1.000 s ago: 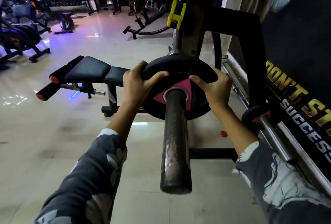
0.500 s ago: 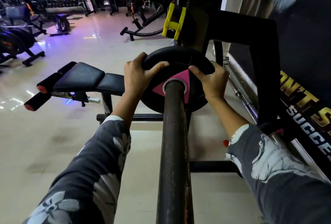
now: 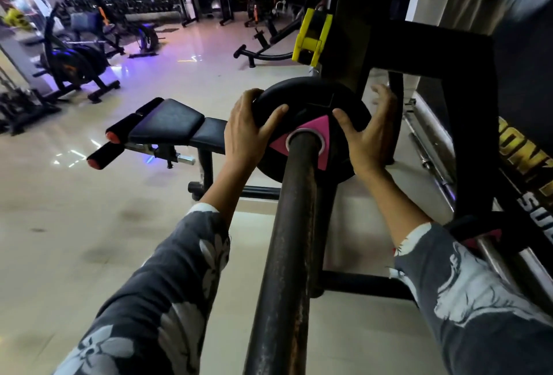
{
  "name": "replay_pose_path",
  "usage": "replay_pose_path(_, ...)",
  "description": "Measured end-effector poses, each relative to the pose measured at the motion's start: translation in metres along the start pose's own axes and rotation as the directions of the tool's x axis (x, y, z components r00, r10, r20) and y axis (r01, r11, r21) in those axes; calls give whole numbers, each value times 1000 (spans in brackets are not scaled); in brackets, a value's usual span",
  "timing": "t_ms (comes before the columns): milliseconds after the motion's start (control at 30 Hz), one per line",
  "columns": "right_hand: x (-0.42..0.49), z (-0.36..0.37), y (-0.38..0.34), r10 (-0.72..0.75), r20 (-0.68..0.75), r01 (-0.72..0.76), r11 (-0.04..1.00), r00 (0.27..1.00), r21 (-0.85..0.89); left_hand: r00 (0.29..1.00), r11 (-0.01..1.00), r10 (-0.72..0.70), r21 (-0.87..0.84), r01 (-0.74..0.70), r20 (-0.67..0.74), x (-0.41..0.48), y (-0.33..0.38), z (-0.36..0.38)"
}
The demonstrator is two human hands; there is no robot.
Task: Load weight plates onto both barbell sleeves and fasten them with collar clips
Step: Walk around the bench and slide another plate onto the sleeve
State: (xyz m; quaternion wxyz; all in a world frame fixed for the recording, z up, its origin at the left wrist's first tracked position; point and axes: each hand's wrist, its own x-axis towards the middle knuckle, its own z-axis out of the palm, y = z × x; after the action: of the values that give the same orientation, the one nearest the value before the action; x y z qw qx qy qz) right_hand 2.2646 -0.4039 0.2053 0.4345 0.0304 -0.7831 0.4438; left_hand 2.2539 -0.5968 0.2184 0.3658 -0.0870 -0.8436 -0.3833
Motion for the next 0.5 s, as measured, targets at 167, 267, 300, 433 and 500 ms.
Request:
replay_pose_path(167,-48,-14,-19,-86,-7,82,976,996,-202,998,993,69,90,-70,14,-38,5,-22)
replay_pose_path(267,-86,-31,-35,5,131,16,988,991,-156,996,993,77,82,-80,38,-72,11,-40)
replay_pose_path(300,-97,-36,-39,26,179,-1,990,983,-142,996,994,76,74,-80,51,-82,13,-46)
replay_pose_path(433,-142,-67,-62,30,303,-4,996,952,-86,988,993,89,63,-98,124,-130,23,-75)
replay_pose_path(500,-165,-84,-77,39,307,-15,997,951,-81,985,993,99,55,-108,144,-157,32,-91)
